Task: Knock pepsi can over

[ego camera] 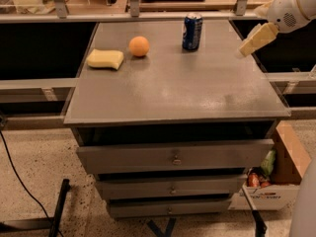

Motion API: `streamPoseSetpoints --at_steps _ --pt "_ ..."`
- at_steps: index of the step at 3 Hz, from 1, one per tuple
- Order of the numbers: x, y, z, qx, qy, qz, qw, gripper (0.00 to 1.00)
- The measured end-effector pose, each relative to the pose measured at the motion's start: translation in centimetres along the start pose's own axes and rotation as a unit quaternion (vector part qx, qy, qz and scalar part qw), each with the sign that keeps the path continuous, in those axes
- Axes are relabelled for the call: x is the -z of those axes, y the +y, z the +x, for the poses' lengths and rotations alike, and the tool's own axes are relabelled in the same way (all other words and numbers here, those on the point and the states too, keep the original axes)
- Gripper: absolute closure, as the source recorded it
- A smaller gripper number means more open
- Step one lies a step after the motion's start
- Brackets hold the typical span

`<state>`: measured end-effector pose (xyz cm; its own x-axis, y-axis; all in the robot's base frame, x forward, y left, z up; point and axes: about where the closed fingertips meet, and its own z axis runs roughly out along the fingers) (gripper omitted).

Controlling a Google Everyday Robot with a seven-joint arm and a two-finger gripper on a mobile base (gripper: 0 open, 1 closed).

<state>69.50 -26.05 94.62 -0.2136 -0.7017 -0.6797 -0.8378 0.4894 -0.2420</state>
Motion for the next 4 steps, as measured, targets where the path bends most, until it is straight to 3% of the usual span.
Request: streamPoseSetpoints --at_steps 1,2,3,4 --pt "-1.6 -1.3 -1.1 -0.023 -0.034 0.033 0.9986 0.0" --pt "-2.3 -2.5 -1.6 -0.053 -0.066 0.071 0.9939 0.0" --pt "-3.9 -3.3 -1.8 -0.079 -0.103 0.082 0.9881 0.0" --pt "-6.0 -4.0 -2.0 -0.089 -0.139 0.078 0.9832 0.0"
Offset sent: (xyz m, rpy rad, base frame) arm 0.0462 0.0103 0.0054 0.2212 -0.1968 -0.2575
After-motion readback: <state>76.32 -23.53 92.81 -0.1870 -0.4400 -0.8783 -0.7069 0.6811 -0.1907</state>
